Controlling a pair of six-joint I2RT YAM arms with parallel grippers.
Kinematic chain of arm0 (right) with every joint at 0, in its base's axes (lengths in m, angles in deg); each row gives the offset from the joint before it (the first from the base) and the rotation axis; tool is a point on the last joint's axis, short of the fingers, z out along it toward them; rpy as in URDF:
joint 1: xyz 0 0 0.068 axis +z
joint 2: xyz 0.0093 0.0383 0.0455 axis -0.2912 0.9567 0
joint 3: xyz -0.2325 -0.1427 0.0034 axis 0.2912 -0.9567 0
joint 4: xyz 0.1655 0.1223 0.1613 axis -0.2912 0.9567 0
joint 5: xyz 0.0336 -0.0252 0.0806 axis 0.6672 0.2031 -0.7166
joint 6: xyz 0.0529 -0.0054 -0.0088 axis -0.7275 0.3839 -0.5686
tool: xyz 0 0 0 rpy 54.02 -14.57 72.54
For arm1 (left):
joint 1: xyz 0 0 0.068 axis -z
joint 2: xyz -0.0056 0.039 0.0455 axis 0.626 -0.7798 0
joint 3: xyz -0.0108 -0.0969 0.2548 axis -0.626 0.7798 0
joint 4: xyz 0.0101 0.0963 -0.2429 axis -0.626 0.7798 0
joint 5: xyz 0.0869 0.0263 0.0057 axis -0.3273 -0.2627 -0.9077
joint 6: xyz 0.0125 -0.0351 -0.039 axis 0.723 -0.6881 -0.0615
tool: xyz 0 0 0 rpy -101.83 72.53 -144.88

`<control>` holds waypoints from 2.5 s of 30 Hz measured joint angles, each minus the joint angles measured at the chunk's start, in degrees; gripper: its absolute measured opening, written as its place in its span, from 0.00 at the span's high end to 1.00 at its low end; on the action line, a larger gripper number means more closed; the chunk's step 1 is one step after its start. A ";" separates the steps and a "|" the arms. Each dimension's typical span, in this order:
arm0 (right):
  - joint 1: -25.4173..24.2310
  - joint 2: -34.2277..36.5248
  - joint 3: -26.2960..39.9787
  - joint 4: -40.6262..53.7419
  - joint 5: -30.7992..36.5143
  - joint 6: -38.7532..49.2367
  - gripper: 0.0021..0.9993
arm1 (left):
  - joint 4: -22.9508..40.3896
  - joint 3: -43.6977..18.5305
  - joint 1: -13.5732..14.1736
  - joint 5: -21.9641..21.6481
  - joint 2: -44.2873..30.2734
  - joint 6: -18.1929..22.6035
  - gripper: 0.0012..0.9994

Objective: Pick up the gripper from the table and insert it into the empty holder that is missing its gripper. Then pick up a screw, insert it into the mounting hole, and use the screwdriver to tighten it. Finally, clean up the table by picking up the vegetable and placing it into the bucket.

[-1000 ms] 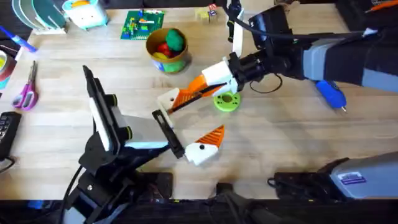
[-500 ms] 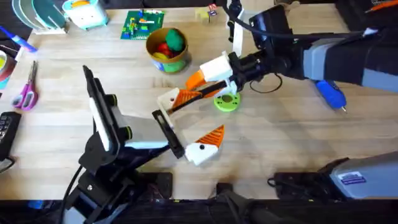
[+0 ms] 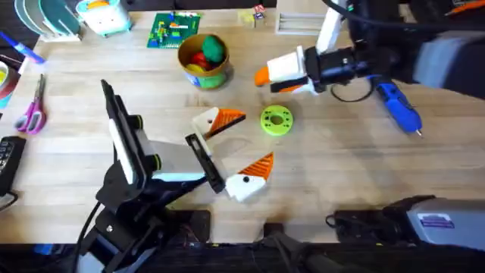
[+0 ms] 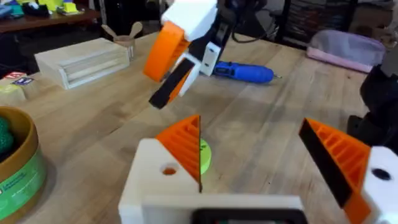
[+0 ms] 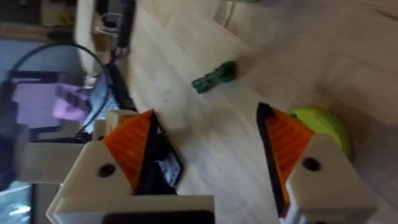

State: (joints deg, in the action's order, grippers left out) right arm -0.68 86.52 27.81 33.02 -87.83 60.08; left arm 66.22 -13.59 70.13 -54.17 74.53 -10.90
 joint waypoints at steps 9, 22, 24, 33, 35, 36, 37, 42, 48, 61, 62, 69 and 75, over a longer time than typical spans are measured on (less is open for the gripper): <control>3.45 -7.76 1.83 19.35 22.71 28.81 0.09 | 0.00 -0.01 0.00 0.02 0.00 0.00 0.01; 12.54 -3.59 1.83 18.18 30.77 35.15 0.08 | 0.02 -0.01 0.00 0.02 -0.02 0.00 0.01; 14.54 -1.84 1.83 18.17 33.42 36.02 0.08 | 0.00 -0.02 -0.02 0.02 -0.02 0.00 0.01; 21.20 2.50 1.83 14.29 41.43 37.67 0.15 | 0.00 0.00 0.00 0.02 -0.02 0.00 0.01; 21.31 2.50 1.83 13.83 42.22 37.81 0.18 | 0.00 0.00 0.00 0.02 -0.01 0.00 0.01; 21.31 2.50 1.83 13.73 42.52 37.89 0.20 | 0.01 0.00 0.00 0.02 -0.02 0.00 0.01; 21.31 2.50 1.83 13.75 42.77 37.89 0.21 | 0.00 0.00 0.00 0.02 -0.02 0.00 0.01; 21.31 3.39 1.83 13.51 44.19 37.94 0.28 | 0.00 0.00 0.00 0.02 0.00 0.00 0.01; 21.31 5.38 1.83 12.07 45.03 38.09 0.44 | 0.00 0.00 0.00 0.02 -0.02 0.00 0.01; 21.31 5.38 1.83 10.65 45.16 38.05 0.52 | 0.00 0.00 0.00 0.02 -0.02 0.01 0.01; 21.31 5.38 1.83 10.63 45.16 38.05 0.53 | 0.02 0.00 0.00 0.02 0.01 0.00 0.01; 21.31 5.38 1.83 10.58 45.16 38.03 0.66 | 0.00 0.00 0.00 0.02 0.00 0.00 0.01; 21.31 5.38 1.83 10.52 45.16 37.83 0.93 | 0.02 0.00 0.00 0.02 0.01 0.00 0.01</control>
State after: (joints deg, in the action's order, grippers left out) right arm 20.63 91.90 29.64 43.54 -42.67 97.91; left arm 66.25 -13.59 70.13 -54.15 74.53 -10.90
